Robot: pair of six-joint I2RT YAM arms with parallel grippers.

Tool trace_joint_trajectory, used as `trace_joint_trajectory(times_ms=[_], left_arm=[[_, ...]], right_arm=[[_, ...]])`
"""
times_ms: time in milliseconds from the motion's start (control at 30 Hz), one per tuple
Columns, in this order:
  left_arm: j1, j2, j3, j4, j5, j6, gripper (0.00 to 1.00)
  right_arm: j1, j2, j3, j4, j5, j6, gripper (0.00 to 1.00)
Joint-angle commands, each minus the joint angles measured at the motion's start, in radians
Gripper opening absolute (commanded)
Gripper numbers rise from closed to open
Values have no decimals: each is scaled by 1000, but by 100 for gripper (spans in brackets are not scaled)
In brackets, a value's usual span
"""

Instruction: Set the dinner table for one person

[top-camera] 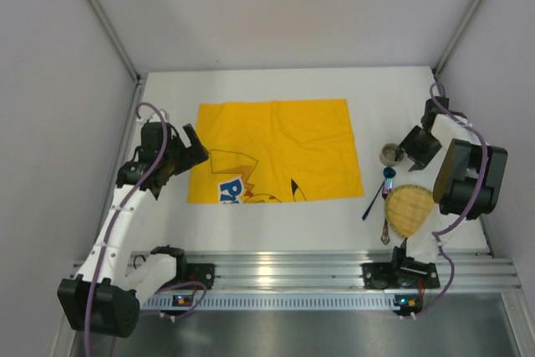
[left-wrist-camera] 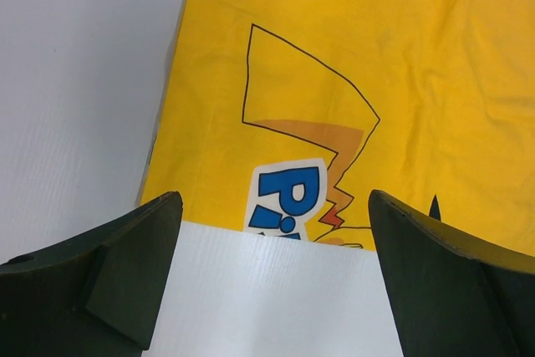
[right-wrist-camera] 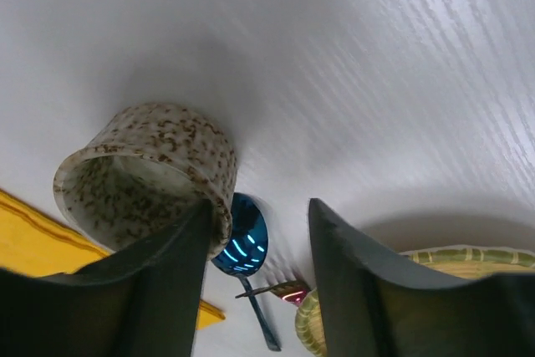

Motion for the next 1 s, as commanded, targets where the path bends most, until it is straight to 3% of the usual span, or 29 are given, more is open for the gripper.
trace_joint_trajectory(times_ms=[0,33,67,167,333,500,700,767,967], left_arm=[[0,-11,20,-4,34,-20,98],[-2,-7,22,-5,34,-22,98],[0,-3,25,-7,34,-20,98],[-2,1,27,-11,74,-23,97],[-2,12,31,-8,132,-5,95],[-14,46,39,-2,187,4,91],[-45,102,86,-8,189,9,91],[-50,109,108,-28,186,18,99],[-53,87,143,-85,148,20,98]], right_arm=[[33,13,34,36,31,-10,49],[36,16,37,37,31,-8,40],[38,20,48,34,34,-8,24],[41,21,86,16,95,-18,0],[56,-6,227,-56,195,21,0],[171,19,537,-73,154,62,0],[412,318,866,-114,9,64,0],[440,394,980,-169,20,64,0],[478,526,1007,-203,66,76,0]])
